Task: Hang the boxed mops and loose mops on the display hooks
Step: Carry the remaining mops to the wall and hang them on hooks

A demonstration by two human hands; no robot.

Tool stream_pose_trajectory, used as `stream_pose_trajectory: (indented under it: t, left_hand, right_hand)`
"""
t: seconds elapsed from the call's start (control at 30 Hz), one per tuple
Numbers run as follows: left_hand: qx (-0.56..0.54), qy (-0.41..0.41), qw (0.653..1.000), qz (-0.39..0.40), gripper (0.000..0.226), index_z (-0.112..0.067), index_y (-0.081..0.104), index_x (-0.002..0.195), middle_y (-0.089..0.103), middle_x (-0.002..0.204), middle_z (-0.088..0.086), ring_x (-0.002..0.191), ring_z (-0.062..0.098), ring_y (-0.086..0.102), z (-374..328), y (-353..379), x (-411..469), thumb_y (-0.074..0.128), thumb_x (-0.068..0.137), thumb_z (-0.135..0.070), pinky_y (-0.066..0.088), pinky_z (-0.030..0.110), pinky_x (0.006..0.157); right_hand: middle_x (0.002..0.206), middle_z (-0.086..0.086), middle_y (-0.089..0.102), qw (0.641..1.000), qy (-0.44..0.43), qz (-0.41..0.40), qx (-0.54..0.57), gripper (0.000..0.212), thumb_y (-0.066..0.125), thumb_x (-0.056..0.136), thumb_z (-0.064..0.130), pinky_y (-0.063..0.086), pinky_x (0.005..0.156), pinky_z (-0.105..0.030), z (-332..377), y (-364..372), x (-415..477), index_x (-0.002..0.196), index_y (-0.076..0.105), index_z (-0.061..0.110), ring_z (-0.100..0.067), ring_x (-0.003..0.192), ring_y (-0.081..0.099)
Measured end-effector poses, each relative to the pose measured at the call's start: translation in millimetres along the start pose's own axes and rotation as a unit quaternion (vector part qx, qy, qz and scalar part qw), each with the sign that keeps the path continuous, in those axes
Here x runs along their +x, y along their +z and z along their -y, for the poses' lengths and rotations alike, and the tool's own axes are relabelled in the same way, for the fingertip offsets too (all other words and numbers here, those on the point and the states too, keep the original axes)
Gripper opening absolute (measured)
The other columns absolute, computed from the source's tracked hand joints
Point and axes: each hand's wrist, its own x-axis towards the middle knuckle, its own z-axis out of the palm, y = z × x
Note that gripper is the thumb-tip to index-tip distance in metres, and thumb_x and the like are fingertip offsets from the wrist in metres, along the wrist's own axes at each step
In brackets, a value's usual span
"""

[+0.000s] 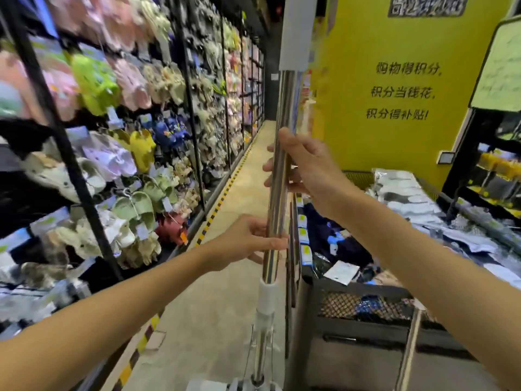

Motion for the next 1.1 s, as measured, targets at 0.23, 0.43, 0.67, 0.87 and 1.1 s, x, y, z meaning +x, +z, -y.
stream_pose_trajectory:
  t: [0.23,0.43,0.67,0.87,1.1]
  left_hand:
    - [0.009,-0.022,0.990,-0.137,0.008,-0.016,0.068,0.090,0.073,0.081,-0.001,0.080,0.015,0.072,-33.4,-17.1,-61.9,0.068,0.084,-0.012,0.057,0.027,0.065]
    - [0.026,-0.063,0.954,-0.291,0.019,-0.009,0.068,0.101,0.072,0.083,0.005,0.080,0.020,0.070,-62.1,1.3,-137.6,0.070,0.083,-0.014,0.059,0.039,0.075]
    - [0.013,-0.108,0.887,-0.449,0.005,-0.013,0.069,0.090,0.072,0.077,-0.002,0.076,0.016,0.070,-90.3,51.7,-251.2,0.068,0.085,-0.012,0.060,0.032,0.065]
    - [0.025,-0.147,0.808,-0.569,0.007,-0.016,0.068,0.089,0.071,0.085,0.001,0.084,0.019,0.069,-119.5,110.9,-357.2,0.070,0.083,-0.014,0.060,0.039,0.072]
    - [0.054,-0.178,0.728,-0.660,0.010,-0.017,0.070,0.093,0.070,0.089,0.005,0.083,0.019,0.065,-156.4,193.5,-485.2,0.070,0.083,-0.018,0.059,0.028,0.063]
  right_hand:
    - [0.076,-0.005,0.068,0.988,-0.036,0.145,0.036,0.030,0.047,0.096,0.041,0.053,0.051,-0.025,44.7,33.1,0.9,0.091,0.058,0.013,-0.019,0.060,0.064]
    - [0.078,-0.012,0.064,0.955,-0.073,0.277,0.078,0.032,0.046,0.097,0.040,0.048,0.060,-0.029,79.2,68.0,-26.0,0.087,0.057,0.012,-0.024,0.067,0.061]
    - [0.070,-0.006,0.065,0.886,-0.066,0.436,0.143,0.033,0.046,0.097,0.040,0.055,0.053,-0.025,119.6,116.5,-99.7,0.087,0.059,0.012,-0.019,0.055,0.063]
    - [0.074,-0.007,0.066,0.809,-0.068,0.554,0.184,0.035,0.046,0.096,0.044,0.056,0.060,-0.029,160.6,155.6,-186.2,0.087,0.059,0.013,-0.016,0.059,0.065]
    - [0.067,-0.002,0.068,0.735,-0.065,0.638,0.218,0.034,0.050,0.094,0.046,0.058,0.058,-0.028,217.7,185.5,-312.9,0.089,0.061,0.015,-0.019,0.057,0.067]
